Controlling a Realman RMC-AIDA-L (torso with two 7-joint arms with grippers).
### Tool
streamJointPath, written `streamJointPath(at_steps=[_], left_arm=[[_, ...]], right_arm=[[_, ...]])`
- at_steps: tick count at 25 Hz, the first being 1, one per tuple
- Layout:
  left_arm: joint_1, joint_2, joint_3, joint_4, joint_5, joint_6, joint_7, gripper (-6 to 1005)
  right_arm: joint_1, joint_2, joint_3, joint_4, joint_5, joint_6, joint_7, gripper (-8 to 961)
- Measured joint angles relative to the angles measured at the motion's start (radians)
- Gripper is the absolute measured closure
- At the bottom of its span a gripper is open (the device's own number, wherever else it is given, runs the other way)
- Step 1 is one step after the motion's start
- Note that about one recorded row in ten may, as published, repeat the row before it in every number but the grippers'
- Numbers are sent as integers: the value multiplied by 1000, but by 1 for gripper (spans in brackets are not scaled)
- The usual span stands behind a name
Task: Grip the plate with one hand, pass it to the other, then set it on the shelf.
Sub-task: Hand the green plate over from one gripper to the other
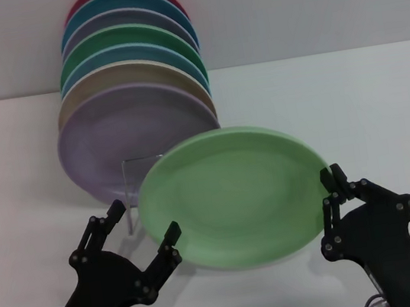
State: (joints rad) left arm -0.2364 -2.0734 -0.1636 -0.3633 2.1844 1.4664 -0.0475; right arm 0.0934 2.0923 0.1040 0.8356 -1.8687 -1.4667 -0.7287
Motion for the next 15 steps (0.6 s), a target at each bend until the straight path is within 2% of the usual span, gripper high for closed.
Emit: streamJointPath(at_steps=[10,15], left_arm=[[-15,0,-9,0,-5,-14,0,153],[-11,0,-9,3,-7,-14,0,187]], right_arm=[[10,0,-11,0,-3,10,-13,938],[11,0,-12,1,-2,10,-26,937]])
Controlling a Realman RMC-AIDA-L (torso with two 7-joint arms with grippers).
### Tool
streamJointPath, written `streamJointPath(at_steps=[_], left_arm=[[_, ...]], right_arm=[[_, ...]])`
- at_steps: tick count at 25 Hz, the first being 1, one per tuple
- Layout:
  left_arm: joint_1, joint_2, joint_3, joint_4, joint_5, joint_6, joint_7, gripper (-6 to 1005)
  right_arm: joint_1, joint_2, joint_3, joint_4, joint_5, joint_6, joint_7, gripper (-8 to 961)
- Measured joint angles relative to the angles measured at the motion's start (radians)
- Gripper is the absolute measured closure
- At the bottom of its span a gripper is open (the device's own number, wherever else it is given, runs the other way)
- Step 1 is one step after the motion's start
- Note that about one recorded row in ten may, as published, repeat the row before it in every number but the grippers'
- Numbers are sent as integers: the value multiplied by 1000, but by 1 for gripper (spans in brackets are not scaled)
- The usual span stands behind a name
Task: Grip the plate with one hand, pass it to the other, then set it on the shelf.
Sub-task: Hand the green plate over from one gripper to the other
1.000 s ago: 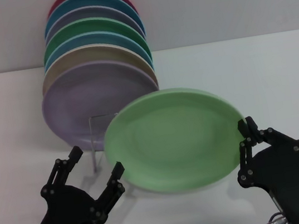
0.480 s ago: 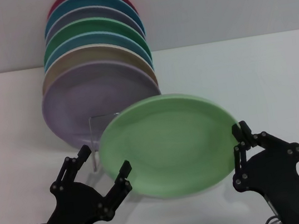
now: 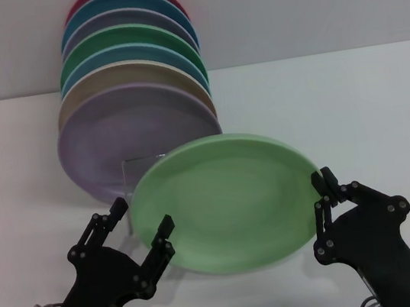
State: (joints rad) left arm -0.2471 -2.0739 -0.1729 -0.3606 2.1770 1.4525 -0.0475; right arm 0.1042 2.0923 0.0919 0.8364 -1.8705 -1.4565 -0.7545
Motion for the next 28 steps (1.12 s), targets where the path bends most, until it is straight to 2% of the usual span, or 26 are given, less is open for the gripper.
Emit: streamJointPath(at_steps=[3,10,15,20,28], left_arm=[[2,0,-1,1,0,-1,0,208],[4,1,-6,5,0,-7,0,427],[5,2,-7,6,-1,-12,0,646],[4,2,-7,6,-2,-14,0,735],[-2,2,-15,5,-2,-23,-4,760]], right_arm=[[0,0,0,0,1,0,0,937],[-1,0,0,0,1,-1,0,936],[0,0,0,0,2,0,0,937],[0,0,0,0,2,0,0,936],[1,0,-8,0,1,0,0,937]])
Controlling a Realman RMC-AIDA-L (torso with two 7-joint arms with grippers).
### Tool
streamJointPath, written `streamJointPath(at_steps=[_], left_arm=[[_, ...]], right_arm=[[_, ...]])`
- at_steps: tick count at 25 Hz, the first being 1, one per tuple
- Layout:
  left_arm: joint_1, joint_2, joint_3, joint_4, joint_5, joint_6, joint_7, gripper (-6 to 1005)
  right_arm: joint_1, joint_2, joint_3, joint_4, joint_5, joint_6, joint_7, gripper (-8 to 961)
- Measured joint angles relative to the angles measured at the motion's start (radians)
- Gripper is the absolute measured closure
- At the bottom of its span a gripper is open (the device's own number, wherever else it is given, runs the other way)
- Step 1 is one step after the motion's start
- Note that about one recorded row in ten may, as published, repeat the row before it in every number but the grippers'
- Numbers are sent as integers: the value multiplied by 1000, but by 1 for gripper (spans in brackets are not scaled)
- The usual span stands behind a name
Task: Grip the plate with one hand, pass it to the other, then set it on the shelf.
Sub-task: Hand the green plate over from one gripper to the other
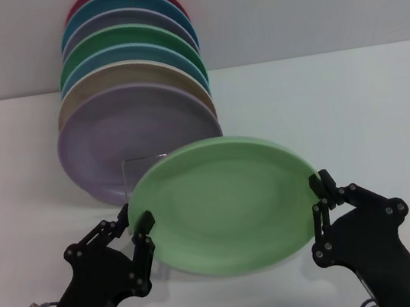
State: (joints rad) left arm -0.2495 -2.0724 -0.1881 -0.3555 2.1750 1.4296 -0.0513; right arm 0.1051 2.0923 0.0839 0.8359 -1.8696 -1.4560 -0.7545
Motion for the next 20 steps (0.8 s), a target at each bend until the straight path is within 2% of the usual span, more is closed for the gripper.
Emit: streamJointPath(at_steps=[11,17,20], left_arm=[[3,0,-1,2,1,5,2,763],[3,0,-1,3,5,6,2,912],[2,1,-1,2,6,7,2,915]], right_arm=[[1,0,-3,0,0,1,2,936],[3,0,-3,0,-1,1,6,936],[4,0,-2,0,-2,0,6,936]])
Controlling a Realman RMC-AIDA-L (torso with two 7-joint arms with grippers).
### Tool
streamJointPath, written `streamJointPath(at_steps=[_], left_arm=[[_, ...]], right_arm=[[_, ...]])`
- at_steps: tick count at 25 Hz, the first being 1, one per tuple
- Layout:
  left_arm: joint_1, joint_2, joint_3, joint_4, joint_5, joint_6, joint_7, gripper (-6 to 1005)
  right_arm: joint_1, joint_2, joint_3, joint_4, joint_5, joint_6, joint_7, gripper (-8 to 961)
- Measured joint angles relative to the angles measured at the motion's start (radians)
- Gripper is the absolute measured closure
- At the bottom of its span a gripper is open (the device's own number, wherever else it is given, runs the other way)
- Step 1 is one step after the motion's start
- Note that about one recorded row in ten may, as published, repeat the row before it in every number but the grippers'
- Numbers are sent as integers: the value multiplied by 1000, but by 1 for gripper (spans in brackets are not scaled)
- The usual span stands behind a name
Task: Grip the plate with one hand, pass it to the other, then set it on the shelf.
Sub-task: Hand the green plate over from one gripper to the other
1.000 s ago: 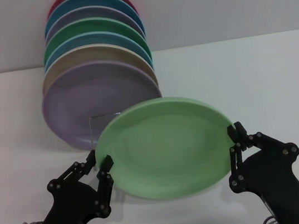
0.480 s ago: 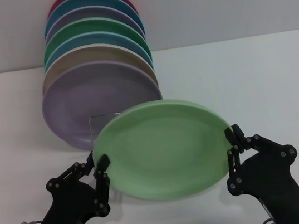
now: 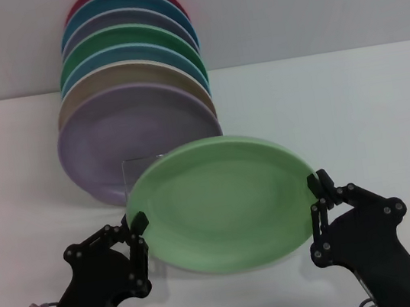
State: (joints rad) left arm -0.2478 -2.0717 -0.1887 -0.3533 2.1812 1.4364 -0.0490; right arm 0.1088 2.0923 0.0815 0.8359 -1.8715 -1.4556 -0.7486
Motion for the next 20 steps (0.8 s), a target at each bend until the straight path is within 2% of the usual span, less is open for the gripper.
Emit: streamJointPath(at_steps=[17,20], left_arm=[[15,-1,-41,0,-6,5,2,946],[23,0,-54,2,-6,20,2,948]], right_arm=[[14,-2,-11,-16,-7,-2,3,937],[22,-5,-20,-25,-7,-7,6,910]])
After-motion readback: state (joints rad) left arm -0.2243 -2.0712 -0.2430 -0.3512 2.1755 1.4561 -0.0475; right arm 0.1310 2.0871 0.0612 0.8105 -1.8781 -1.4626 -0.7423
